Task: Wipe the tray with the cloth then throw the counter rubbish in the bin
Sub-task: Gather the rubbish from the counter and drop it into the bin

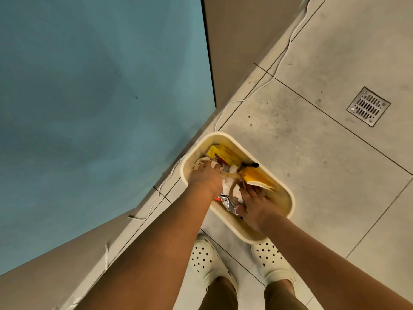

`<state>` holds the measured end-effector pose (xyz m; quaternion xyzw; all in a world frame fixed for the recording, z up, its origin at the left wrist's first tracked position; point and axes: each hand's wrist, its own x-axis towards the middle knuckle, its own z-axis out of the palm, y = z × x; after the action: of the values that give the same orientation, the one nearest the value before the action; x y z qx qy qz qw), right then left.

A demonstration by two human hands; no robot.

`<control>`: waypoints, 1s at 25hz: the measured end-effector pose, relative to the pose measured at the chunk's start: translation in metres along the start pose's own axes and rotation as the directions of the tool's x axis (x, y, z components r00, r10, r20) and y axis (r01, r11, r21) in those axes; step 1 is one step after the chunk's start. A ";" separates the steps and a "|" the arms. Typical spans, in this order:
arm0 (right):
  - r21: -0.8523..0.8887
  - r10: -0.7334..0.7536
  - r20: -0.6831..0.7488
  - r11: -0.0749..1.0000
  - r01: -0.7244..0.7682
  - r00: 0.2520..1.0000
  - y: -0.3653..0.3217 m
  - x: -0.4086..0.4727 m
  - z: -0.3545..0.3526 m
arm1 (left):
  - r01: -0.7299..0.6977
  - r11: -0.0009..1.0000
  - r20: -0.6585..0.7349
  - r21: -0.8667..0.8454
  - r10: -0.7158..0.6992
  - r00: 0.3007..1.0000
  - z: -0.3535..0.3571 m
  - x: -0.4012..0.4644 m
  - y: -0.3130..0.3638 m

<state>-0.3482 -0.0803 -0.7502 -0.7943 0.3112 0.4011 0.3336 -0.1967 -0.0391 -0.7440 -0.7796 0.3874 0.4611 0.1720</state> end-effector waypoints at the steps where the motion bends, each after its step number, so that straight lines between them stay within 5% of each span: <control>1: 0.044 0.019 -0.030 0.999 -0.018 0.999 -0.003 -0.005 -0.002 | -0.007 1.000 -0.067 0.002 0.007 0.998 -0.001 -0.006 0.000; 5: 0.150 0.133 -0.153 0.983 -0.110 0.979 -0.021 -0.035 0.001 | -0.060 0.998 -0.160 -0.012 0.057 0.985 0.002 -0.039 0.004; 11: 0.169 0.024 0.081 0.985 -0.038 0.996 -0.019 -0.018 0.003 | -0.077 0.980 0.012 0.185 0.076 0.997 -0.001 -0.029 -0.014; 17: 0.012 0.042 0.092 0.999 -0.044 0.995 -0.018 0.013 0.012 | -0.028 0.941 0.066 0.336 0.006 0.998 0.005 -0.014 -0.015; 25: 0.179 0.147 -0.074 0.975 -0.132 0.986 -0.032 -0.052 -0.009 | -0.023 0.996 -0.238 0.089 0.044 0.970 -0.021 -0.090 -0.004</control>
<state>-0.3450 -0.0565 -0.6935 -0.7552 0.4141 0.3600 0.3586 -0.2057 -0.0097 -0.6567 -0.8148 0.4377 0.3495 0.1495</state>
